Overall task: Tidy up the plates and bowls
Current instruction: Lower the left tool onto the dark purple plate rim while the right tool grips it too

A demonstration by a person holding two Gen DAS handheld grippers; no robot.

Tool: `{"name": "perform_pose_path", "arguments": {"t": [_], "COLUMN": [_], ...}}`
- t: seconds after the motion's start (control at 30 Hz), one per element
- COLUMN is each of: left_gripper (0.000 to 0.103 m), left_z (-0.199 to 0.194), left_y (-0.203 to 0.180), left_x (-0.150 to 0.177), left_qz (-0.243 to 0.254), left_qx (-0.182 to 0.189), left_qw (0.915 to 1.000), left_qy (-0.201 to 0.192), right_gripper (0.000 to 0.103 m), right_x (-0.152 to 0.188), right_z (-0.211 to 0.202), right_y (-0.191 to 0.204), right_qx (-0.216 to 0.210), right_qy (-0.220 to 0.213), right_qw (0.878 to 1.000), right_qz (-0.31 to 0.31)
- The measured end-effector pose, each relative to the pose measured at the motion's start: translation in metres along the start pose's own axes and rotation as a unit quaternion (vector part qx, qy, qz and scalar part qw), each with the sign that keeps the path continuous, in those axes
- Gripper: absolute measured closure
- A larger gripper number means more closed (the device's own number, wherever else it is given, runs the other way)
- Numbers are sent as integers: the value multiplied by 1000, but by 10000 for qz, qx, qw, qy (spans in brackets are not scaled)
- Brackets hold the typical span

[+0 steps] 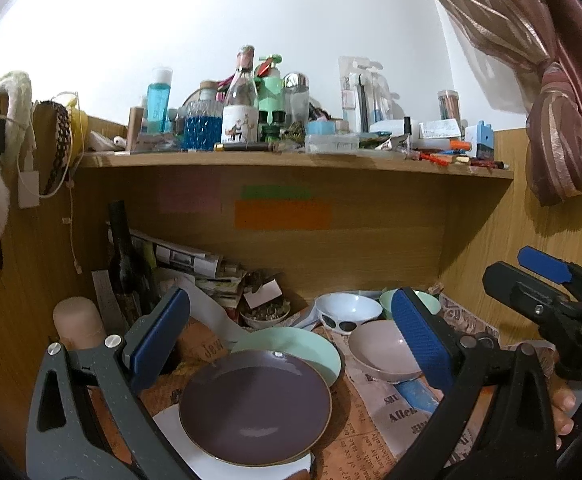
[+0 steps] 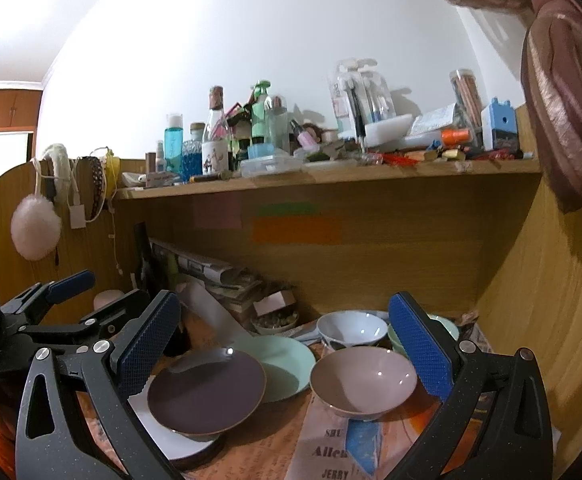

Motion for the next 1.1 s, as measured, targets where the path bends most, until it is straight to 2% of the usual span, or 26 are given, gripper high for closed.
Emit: {"name": "perform_pose_path", "arguments": {"t": [0.17,0.33,0.6,0.73,0.87,1.1], "left_gripper": [0,1,2,15,19,30], "left_z": [10,27,59,72,83,103], "left_y": [11,33,83,105,124,150], "left_x": [10,27,58,72,83,107], "left_qz": [48,130,-117,-234,-338,-567], "left_qx": [-156,-426,-684,-745,-797,-824], "left_qw": [9997,9978,9899,9842,9789,9649], "left_qy": [159,492,1239,1590,1851,2430], "right_gripper": [0,0,0,0,2,17], "right_x": [10,28,64,83,98,116], "right_z": [17,40,85,106,124,148], "right_y": [4,9,19,23,25,34], "right_qx": [-150,-107,-470,-656,-742,-864], "right_qy": [172,441,1293,1631,1913,2312], "right_qw": [9997,9989,9904,9844,9787,9691], "right_qz": [-13,-131,-131,-29,37,-65]}}
Point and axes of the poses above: each gripper's, at about its wrist camera, not at the fingertips, and z roughly the way its jaws point, y to its left, x to its underside, the point moved 4 cm from there along z, roughly the way its jaws point, and after that the axes turned 8 degrees about -z, right-handed, at the moved point
